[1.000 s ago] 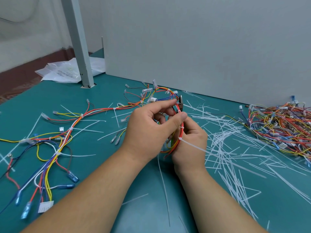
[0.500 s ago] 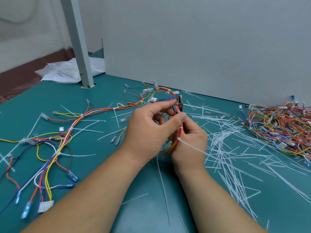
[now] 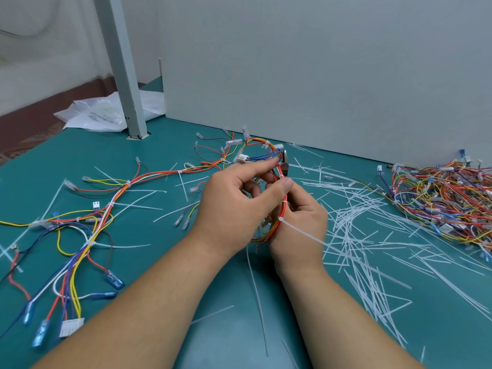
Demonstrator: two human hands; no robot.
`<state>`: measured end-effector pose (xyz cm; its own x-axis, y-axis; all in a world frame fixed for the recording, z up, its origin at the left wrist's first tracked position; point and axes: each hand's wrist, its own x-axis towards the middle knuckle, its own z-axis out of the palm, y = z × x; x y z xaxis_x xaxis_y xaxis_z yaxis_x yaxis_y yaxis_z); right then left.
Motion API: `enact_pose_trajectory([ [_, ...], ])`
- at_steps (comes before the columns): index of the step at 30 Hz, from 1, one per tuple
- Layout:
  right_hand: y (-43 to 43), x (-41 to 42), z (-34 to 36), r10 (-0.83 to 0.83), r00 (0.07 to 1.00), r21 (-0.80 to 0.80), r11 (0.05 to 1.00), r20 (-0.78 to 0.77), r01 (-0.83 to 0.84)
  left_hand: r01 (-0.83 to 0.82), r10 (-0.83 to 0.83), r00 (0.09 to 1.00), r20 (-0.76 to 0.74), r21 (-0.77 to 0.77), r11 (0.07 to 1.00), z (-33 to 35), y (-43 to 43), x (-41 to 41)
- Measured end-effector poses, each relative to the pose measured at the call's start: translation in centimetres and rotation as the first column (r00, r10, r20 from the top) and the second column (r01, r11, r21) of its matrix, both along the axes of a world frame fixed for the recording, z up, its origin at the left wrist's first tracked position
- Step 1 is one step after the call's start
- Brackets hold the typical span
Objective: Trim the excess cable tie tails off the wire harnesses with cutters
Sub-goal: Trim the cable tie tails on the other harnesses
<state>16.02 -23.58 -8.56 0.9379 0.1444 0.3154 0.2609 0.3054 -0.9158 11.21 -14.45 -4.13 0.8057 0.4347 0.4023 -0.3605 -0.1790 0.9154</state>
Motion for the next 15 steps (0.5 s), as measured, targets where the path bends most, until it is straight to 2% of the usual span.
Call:
enact_pose_trajectory([
  [12,0.12,0.32,-0.53,-0.035,0.999,0.037,0.999,0.003,0.035,0.035,-0.035,0.999,0.004,0.075,0.997,-0.42,-0.08,0.02],
  [15,0.07,0.41,-0.66,-0.053,0.998,0.003,0.999,0.031,0.053,0.035,-0.036,0.999,0.007,0.071,0.997,-0.57,-0.13,0.08],
])
